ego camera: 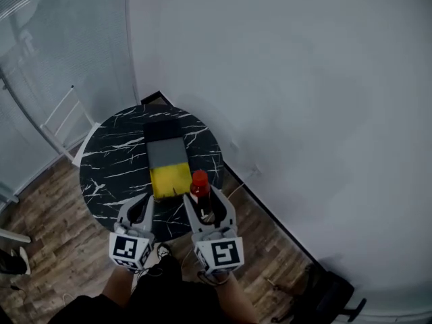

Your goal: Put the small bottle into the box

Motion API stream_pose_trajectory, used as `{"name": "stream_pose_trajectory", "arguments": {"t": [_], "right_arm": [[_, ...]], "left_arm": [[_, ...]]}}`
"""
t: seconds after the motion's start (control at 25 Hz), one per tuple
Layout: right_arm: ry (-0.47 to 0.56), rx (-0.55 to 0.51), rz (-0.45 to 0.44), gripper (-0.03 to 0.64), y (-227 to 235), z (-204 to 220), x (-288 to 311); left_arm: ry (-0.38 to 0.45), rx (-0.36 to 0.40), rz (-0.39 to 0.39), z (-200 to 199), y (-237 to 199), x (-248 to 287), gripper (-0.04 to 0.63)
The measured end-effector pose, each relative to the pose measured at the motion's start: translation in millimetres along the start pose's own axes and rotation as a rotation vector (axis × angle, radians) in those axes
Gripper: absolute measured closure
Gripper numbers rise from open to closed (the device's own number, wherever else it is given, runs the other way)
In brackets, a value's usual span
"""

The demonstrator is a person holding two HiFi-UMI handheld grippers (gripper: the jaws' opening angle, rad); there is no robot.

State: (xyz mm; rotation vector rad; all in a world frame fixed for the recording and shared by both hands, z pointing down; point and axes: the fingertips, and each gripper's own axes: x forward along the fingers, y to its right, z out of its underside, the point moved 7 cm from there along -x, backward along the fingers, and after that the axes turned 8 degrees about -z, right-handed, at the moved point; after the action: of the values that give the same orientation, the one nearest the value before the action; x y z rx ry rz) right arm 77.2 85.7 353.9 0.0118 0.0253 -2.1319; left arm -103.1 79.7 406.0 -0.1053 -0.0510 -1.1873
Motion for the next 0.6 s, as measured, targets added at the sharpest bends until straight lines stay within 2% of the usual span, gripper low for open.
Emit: {"name": "stream_pose_trajectory", "arguments": {"t": [0.2, 0.32, 0.6], "right_arm": [[-0.065, 0.017, -0.065, 0.405, 0.9, 8.6, 44.5], [-0.114, 0.032, -0.102, 0.405, 0.8, 14.4, 58.4], [-0.212, 0.098, -0.093, 0.405, 5.3, 47.4, 82.7]], "left_arm": [[-0.005, 0.0, 0.016, -3.1, -42.4, 28.9, 0.597], [-0.037, 0.005, 0.022, 6.9, -61.1, 38.7, 0.597], [-0.111, -0.036, 0.04, 29.8, -74.5, 61.2, 0.597]]}}
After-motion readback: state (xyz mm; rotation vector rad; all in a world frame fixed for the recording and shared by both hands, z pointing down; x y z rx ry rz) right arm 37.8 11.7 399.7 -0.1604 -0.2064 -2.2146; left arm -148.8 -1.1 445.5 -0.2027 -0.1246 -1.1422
